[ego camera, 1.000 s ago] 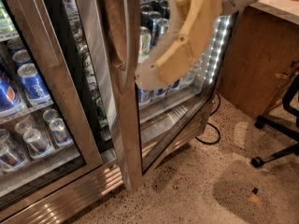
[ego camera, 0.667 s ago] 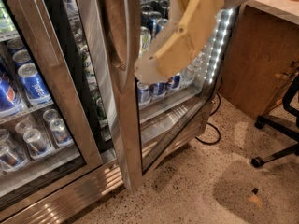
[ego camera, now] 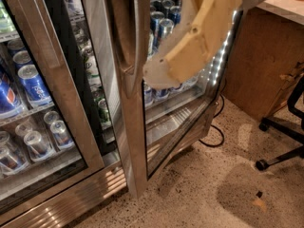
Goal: Open right fridge door
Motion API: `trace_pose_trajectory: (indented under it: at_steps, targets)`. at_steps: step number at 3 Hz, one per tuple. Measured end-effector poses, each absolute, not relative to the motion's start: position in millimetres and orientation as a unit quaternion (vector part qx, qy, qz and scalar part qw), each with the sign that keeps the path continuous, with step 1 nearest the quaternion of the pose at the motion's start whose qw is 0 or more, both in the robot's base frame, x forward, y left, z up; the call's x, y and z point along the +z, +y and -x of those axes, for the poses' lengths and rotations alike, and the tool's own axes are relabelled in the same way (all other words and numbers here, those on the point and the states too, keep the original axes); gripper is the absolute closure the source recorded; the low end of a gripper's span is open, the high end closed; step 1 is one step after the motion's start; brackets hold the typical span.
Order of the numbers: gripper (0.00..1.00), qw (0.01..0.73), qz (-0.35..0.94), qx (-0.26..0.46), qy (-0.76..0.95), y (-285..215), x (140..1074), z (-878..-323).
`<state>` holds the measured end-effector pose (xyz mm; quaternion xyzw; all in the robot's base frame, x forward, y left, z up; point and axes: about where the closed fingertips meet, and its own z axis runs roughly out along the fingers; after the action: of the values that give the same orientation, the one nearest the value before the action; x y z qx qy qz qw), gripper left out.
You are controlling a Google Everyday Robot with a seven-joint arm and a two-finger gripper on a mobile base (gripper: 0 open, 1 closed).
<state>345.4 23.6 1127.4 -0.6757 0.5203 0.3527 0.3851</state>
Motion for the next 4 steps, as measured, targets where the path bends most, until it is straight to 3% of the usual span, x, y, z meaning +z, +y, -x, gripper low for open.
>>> trace_pose_trajectory:
  at_steps: [4]
  targets:
    - [0.0,0.399,0.642,0.328,0.566,5.8,1141.1,-330.7]
